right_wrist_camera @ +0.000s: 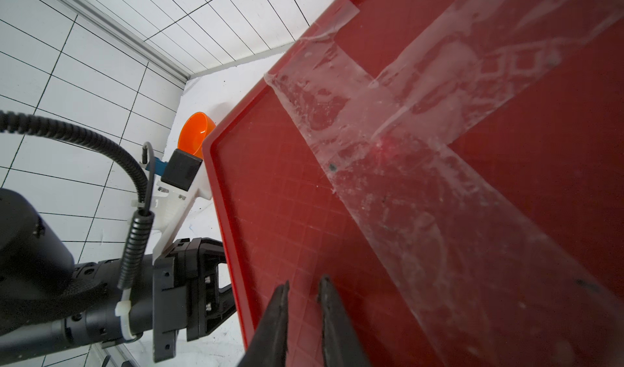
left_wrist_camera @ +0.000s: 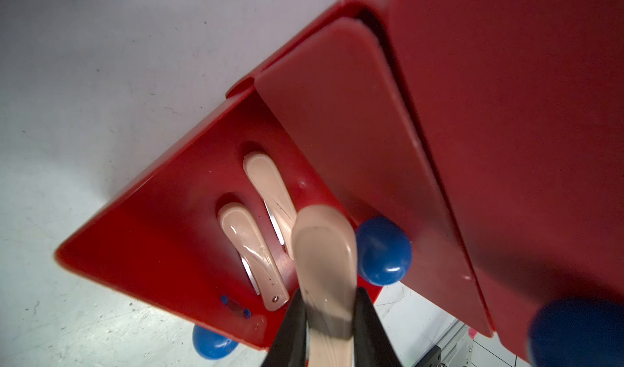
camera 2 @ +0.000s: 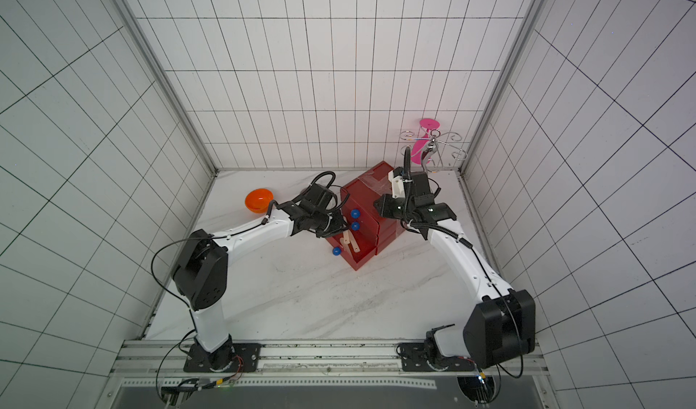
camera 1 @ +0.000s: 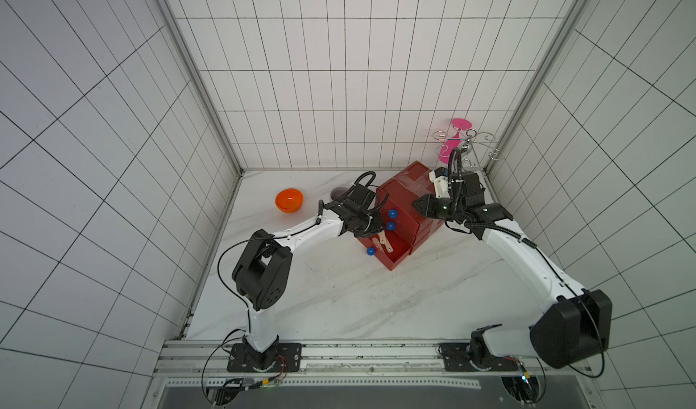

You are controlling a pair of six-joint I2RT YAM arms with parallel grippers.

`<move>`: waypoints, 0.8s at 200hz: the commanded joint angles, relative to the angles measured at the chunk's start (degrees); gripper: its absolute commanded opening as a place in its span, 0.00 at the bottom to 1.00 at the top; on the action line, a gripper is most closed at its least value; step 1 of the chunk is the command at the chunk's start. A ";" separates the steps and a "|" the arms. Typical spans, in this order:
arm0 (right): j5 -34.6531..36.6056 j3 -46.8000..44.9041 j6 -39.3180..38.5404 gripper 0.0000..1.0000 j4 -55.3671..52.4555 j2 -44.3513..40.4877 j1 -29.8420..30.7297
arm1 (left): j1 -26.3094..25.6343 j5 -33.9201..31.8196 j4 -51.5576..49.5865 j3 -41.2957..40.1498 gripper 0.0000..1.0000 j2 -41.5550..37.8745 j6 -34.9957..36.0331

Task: Place the fruit knives into the drawer by color
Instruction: Place the fruit knife in the drawer.

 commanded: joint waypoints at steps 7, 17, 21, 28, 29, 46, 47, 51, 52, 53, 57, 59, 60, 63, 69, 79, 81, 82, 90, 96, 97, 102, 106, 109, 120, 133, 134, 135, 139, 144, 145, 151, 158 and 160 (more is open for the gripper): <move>0.63 -7.91 0.33 0.21 -24.45 5.59 0.69 | -0.31 -1.59 1.88 -0.94 0.19 1.52 -0.93; 0.70 -7.81 0.24 0.21 -24.51 5.60 0.69 | -0.24 -1.62 2.04 -1.02 0.19 1.89 -0.89; 0.71 -7.80 0.26 0.21 -24.49 5.60 0.69 | -0.28 -1.55 2.10 -1.01 0.19 2.12 -0.99; 0.73 -7.74 0.29 0.21 -24.63 5.63 0.70 | -0.25 -1.40 2.12 -1.09 0.18 2.50 -1.17; 0.72 -7.74 0.31 0.21 -24.59 5.66 0.69 | -0.27 -1.38 2.13 -1.10 0.18 2.56 -1.19; 0.79 -7.69 0.24 0.21 -24.67 5.60 0.69 | -0.39 -0.98 2.70 -1.41 0.18 3.20 -1.32; 0.79 -7.67 0.24 0.21 -24.66 5.60 0.69 | -0.42 -0.95 2.73 -1.44 0.18 3.22 -1.36; 0.82 -7.76 0.24 0.20 -24.72 5.62 0.69 | -0.46 -0.92 2.83 -1.46 0.19 3.36 -1.38; 0.81 -7.79 0.24 0.21 -24.73 5.61 0.69 | -0.46 -0.92 2.88 -1.46 0.19 3.39 -1.43; 0.85 -7.77 0.24 0.20 -24.69 5.60 0.69 | -0.46 -0.92 2.91 -1.51 0.19 3.40 -1.41; 0.82 -7.74 0.24 0.21 -24.72 5.60 0.69 | -0.45 -0.87 3.00 -1.62 0.19 3.58 -1.32; 0.80 -7.76 0.24 0.21 -24.73 5.60 0.69 | -0.44 -0.84 3.08 -1.63 0.18 3.63 -1.39; 0.80 -7.75 0.24 0.21 -24.73 5.60 0.69 | -0.45 -0.83 3.09 -1.64 0.18 3.66 -1.39; 0.87 -7.83 0.26 0.20 -24.72 5.60 0.69 | -0.46 -0.83 3.18 -1.64 0.19 3.74 -1.43; 0.84 -7.83 0.24 0.21 -24.69 5.59 0.69 | -0.41 -0.79 3.32 -1.64 0.18 3.97 -1.46; 0.80 -7.92 0.24 0.21 -24.73 5.57 0.69 | -0.44 -0.69 3.61 -1.64 0.19 4.35 -1.61; 0.86 -7.91 0.24 0.21 -24.69 5.55 0.71 | -0.41 -0.66 3.69 -1.64 0.19 4.40 -1.64; 0.83 -7.96 0.24 0.21 -24.67 5.57 0.70 | -0.44 -0.66 3.71 -1.64 0.19 4.48 -1.65; 0.80 -8.04 0.24 0.20 -24.70 5.53 0.71 | -0.50 -0.44 4.04 -1.64 0.19 4.85 -1.81; 0.82 -8.01 0.22 0.21 -24.73 5.51 0.70 | -0.48 -0.26 4.31 -1.62 0.19 5.11 -1.89; 0.81 -8.01 0.23 0.21 -24.69 5.51 0.69 | -0.51 -0.19 4.37 -1.63 0.19 5.14 -1.95; 0.80 -8.01 0.24 0.21 -24.71 5.51 0.69 | -0.53 0.01 4.65 -1.64 0.19 5.34 -1.96; 0.84 -8.00 0.24 0.21 -24.70 5.52 0.69 | -0.52 0.17 4.81 -1.62 0.19 5.45 -2.08; 0.88 -8.05 0.24 0.21 -24.73 5.51 0.73 | -0.49 0.22 4.91 -1.64 0.19 5.58 -2.16; 0.89 -8.13 0.24 0.21 -24.68 5.44 0.69 | -0.67 0.31 5.15 -1.49 0.19 5.94 -2.22; 0.89 -8.15 0.16 0.21 -24.69 5.55 0.73 | -0.76 0.53 5.29 -1.31 0.19 6.26 -2.31; 0.93 -8.12 0.16 0.21 -24.71 5.57 0.71 | -0.78 0.56 5.30 -1.30 0.19 6.33 -2.33; 0.91 -8.15 0.16 0.21 -24.68 5.59 0.70 | -0.75 0.57 5.35 -1.29 0.19 6.37 -2.30; 0.89 -8.11 0.16 0.21 -24.73 5.60 0.69 | -0.77 0.57 5.39 -1.28 0.19 6.47 -2.35; 0.89 -8.13 0.15 0.21 -24.70 5.70 0.69 | -0.87 0.60 5.54 -1.24 0.19 6.56 -2.44; 0.89 -8.11 0.15 0.21 -24.72 5.73 0.69 | -0.88 0.63 5.56 -1.22 0.19 6.61 -2.44; 0.81 -8.13 0.15 0.21 -24.68 5.69 0.70 | -0.90 0.66 5.65 -1.16 0.19 6.74 -2.52; 0.83 -8.03 0.15 0.21 -24.76 5.70 0.73 | -0.98 0.78 5.74 -1.05 0.19 6.90 -2.52; 0.87 -8.05 0.09 0.20 -24.70 5.71 0.70 | -0.99 0.83 5.79 -1.01 0.19 6.92 -2.53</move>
